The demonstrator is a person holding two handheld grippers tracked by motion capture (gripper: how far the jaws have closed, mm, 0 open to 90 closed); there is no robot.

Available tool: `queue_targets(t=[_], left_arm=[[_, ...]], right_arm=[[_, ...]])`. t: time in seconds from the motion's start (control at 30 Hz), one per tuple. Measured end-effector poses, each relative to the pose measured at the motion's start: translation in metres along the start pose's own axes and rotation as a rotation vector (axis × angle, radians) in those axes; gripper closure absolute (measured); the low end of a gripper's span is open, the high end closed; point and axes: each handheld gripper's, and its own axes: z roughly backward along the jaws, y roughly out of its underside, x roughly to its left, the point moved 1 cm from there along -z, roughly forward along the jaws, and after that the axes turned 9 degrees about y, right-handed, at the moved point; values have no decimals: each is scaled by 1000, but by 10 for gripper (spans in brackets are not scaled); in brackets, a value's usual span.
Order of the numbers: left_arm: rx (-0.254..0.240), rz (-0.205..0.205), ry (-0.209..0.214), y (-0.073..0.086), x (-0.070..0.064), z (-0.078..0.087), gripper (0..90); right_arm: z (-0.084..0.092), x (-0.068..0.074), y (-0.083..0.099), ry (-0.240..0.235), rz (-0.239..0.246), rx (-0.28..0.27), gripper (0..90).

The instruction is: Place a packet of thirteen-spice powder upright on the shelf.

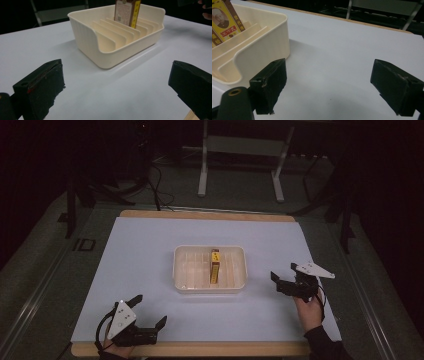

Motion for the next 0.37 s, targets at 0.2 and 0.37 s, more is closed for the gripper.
queue_targets(t=[0.2, 0.37], left_arm=[[-3, 2, 0, 0, 1, 0, 3], [-9, -7, 5, 0, 0, -1, 4]], right_arm=[[-3, 1, 2, -4, 4, 9, 133], [-4, 3, 2, -10, 10, 16, 133]])
